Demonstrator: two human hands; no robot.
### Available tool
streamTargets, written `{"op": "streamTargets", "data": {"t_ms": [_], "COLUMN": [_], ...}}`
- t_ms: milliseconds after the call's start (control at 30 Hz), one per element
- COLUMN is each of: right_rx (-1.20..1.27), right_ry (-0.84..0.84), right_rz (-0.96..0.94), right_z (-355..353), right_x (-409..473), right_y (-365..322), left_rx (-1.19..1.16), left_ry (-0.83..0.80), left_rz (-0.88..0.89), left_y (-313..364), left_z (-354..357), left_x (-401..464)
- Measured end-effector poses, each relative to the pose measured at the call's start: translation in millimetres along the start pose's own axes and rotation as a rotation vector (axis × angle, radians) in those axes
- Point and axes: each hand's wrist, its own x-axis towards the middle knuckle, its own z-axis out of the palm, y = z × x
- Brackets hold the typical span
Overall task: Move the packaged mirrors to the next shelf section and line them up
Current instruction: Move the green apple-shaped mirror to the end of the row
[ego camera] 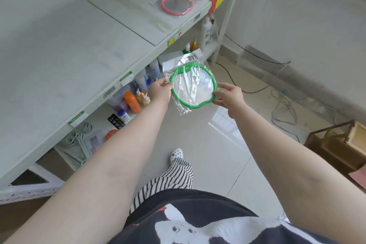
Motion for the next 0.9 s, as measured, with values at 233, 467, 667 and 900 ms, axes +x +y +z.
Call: {"op": "streamTargets", "data": {"t_ms": [233,467,667,900], "right_rx": [0.002,-0.023,-0.063,-0.168], "right_ry": [0.091,0.126,0.111,-0.022], "right_rz": [-0.038,-0.05,-0.035,-0.067], "right_z": [-11.1,-6.8,-3.7,-3.7], "right_x": [72.8,125.1,177.5,250.9], "right_y": [-53.8,-88.8,-119.1,-154.6], "left_rx": [-0.01,0.017,0.015,-0.059], "left_ry": [-0.081,-0.135,-0.074,0.077], "left_rz": [0.019,0.051,0.029,0.003], "left_y": [55.0,96.4,112.5,130.4], "left_z": [55.2,81.7,103.2,135.2], "left_x": [67.0,118.0,155.0,190.4]}}
